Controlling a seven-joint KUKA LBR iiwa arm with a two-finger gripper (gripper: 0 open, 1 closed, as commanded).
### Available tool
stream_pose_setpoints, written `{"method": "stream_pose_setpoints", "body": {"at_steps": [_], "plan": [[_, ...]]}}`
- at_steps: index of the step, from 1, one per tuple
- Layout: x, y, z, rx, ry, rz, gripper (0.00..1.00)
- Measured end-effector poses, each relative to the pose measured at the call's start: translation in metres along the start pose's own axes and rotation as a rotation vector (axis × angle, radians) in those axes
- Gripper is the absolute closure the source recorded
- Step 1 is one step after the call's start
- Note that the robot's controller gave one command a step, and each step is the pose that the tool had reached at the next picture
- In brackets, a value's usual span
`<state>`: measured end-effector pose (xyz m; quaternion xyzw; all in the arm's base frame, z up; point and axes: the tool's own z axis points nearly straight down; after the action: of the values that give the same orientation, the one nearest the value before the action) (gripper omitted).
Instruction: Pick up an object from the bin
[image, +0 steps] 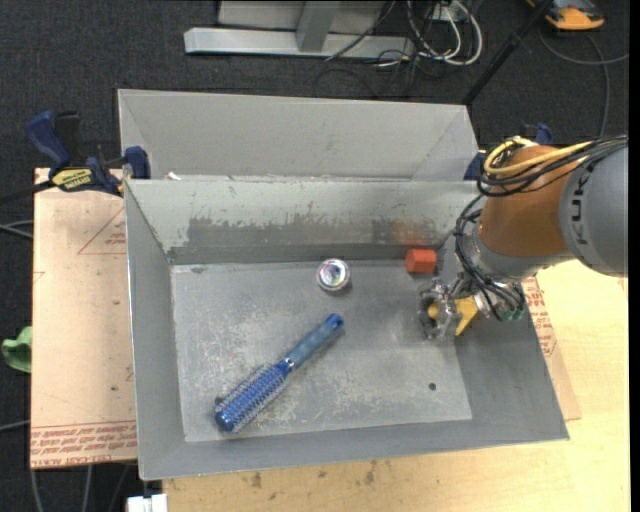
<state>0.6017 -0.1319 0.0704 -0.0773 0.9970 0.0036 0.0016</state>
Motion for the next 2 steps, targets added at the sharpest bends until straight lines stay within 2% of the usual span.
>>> {"method": "stream_pose_setpoints", "body": {"at_steps": [1, 2], "plan": [[-0.03, -0.014, -0.033, 0.007, -0.004, 0.521, 1.0], [-0.027, -0.007, -0.127, 0.008, -0.011, 0.556, 1.0]]}}
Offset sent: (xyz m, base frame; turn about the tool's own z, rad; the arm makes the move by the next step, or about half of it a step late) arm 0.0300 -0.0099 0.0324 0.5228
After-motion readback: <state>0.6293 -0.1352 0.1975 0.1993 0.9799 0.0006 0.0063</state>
